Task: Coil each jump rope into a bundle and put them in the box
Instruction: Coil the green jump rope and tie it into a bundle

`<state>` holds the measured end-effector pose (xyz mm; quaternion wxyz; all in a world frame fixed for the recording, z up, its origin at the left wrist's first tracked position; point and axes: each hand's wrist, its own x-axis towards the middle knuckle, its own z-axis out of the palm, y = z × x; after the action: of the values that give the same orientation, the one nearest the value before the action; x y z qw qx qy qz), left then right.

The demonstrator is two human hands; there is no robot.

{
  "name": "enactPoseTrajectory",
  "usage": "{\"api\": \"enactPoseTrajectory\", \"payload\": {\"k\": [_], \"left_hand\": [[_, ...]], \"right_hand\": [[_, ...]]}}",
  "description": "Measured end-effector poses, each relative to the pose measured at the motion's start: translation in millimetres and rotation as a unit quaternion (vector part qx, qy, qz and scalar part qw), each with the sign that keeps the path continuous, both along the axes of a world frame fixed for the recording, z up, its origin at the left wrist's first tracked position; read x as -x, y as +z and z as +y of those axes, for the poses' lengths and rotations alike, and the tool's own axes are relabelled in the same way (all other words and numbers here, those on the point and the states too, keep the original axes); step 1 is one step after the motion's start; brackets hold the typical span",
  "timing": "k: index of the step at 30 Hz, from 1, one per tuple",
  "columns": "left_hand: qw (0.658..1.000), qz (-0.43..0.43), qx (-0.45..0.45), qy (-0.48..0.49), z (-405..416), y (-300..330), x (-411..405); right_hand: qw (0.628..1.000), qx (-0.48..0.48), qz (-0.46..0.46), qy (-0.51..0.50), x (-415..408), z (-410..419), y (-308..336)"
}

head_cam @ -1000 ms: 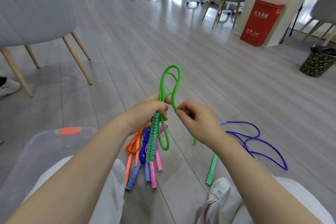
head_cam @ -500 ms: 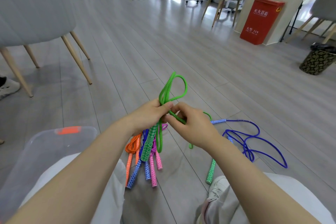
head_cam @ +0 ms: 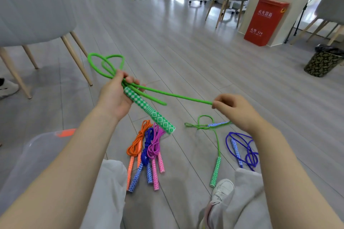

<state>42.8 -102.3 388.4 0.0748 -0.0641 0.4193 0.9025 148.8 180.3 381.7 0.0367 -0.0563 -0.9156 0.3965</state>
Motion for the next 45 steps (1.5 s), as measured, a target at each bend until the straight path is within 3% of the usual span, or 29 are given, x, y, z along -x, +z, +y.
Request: {"api": "enactPoseTrajectory", "payload": {"k": [3,7,11,18,24,30,35,40,45], "left_hand": [[0.999,0.000,0.044,0.002,-1,-6,0],[0.980,0.027,0.172,-0.093,10,-10,-10],[0.963,0.048,0.205,-0.166,20,-10,-21],[0.896,0.102,0.344,-0.262,29,-18,-36],[0.874,0.145,0.412,-0.214,34,-18,-40],[0.839,0.194,0.422,-0.284,38,-23,-47],[0.819,0.197,0.450,-0.297,42,-26,-50],[0.760,0.223,0.532,-0.300,37,-23,-45],[0.726,0.223,0.563,-0.324,33,-27,-42]], "right_hand": [[0.999,-0.006,0.013,-0.032,-1,10,3],[0.997,0.046,0.050,-0.039,2,-3,5],[0.987,0.122,0.102,-0.021,6,-32,2],[0.976,0.191,0.100,0.042,6,-72,-7],[0.984,0.164,0.061,0.041,6,-75,-9],[0.989,0.134,0.004,0.068,3,-82,-13],[0.996,0.016,-0.020,0.081,4,-80,-21],[0.993,0.041,-0.066,0.091,8,-68,-20],[0.989,-0.064,-0.114,0.062,6,-29,-16]]}}
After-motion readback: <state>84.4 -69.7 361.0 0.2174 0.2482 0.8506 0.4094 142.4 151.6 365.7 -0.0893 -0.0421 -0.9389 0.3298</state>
